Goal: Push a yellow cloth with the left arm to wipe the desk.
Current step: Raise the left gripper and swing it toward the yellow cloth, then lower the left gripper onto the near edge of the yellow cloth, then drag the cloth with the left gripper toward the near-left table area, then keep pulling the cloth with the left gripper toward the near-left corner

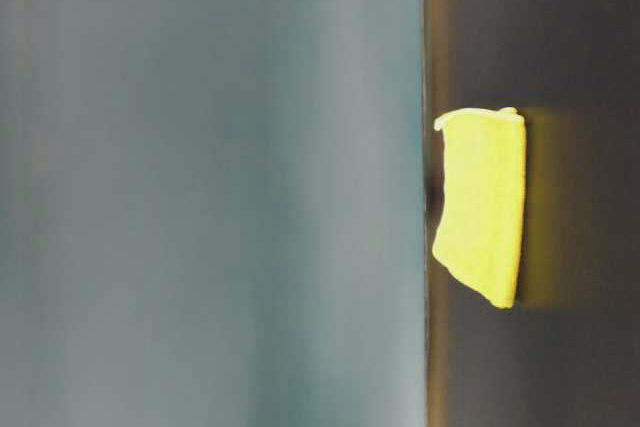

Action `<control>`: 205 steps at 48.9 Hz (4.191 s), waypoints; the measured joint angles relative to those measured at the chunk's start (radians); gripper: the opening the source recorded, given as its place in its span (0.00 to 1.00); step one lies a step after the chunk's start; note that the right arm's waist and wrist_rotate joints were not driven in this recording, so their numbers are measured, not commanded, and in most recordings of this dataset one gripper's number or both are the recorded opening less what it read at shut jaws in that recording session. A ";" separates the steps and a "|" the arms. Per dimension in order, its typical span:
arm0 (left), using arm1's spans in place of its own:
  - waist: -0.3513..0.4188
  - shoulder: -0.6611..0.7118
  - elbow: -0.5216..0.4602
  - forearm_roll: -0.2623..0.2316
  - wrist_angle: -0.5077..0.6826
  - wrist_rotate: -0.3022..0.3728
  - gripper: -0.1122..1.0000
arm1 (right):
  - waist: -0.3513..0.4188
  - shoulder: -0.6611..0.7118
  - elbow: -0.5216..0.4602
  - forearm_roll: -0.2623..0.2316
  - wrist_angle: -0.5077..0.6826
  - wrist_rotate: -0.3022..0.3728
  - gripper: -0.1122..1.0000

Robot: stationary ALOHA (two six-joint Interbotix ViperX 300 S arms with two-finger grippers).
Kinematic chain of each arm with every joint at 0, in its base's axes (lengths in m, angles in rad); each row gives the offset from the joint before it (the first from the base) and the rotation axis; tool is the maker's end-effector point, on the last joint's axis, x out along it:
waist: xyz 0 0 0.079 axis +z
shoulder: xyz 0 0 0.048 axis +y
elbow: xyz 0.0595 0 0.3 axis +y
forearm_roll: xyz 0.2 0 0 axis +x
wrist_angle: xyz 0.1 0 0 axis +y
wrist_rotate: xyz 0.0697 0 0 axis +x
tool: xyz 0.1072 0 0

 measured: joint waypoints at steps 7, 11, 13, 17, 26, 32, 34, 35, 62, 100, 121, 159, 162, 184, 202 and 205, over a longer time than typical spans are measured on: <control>0.005 0.083 -0.014 0.032 -0.014 0.006 0.10 | 0.000 0.011 0.000 0.000 0.000 0.000 0.10; 0.020 0.178 -0.038 0.038 -0.040 0.008 0.10 | -0.002 0.021 0.000 0.002 0.000 -0.002 0.10; 0.035 0.232 -0.052 0.038 -0.063 0.008 0.10 | 0.000 0.026 0.000 0.000 0.000 -0.002 0.10; 0.077 0.334 -0.084 0.040 -0.103 0.006 0.10 | 0.000 0.035 0.000 0.000 0.000 -0.002 0.10; 0.175 0.554 -0.172 0.040 -0.123 -0.002 0.11 | 0.000 0.043 0.002 0.000 0.008 -0.002 0.10; 0.235 0.716 -0.258 0.038 -0.124 -0.008 0.16 | 0.000 0.044 0.002 0.000 0.008 0.000 0.10; 0.249 0.769 -0.285 0.038 -0.124 -0.008 0.22 | 0.000 0.044 0.002 0.000 0.009 -0.002 0.10; 0.255 0.795 -0.302 0.040 -0.124 -0.009 0.26 | 0.000 0.044 0.000 0.000 0.009 0.000 0.10; 0.417 1.198 -0.627 0.040 0.074 -0.014 0.89 | 0.000 0.046 0.023 0.000 0.012 0.000 0.10; 0.505 1.347 -0.675 0.040 0.100 -0.035 0.89 | 0.000 0.046 0.031 0.000 0.012 0.000 0.10; 0.449 1.270 -0.512 0.040 0.064 -0.037 0.89 | 0.000 0.046 0.029 0.002 0.012 -0.002 0.10; 0.097 1.002 -0.130 0.040 0.015 -0.138 0.89 | 0.000 0.046 0.031 0.000 0.012 0.000 0.10; 0.060 0.996 -0.121 0.040 0.014 -0.140 0.89 | -0.002 0.046 0.031 0.000 0.012 0.000 0.10; -0.216 0.989 -0.106 0.040 0.015 -0.164 0.88 | 0.000 0.046 0.031 0.000 0.011 0.000 0.10; -0.403 0.986 -0.103 0.040 0.015 -0.216 0.88 | 0.000 0.041 0.031 0.000 0.009 0.000 0.10; -0.417 0.986 -0.103 0.040 0.014 -0.216 0.88 | 0.000 0.041 0.031 0.000 0.009 0.000 0.10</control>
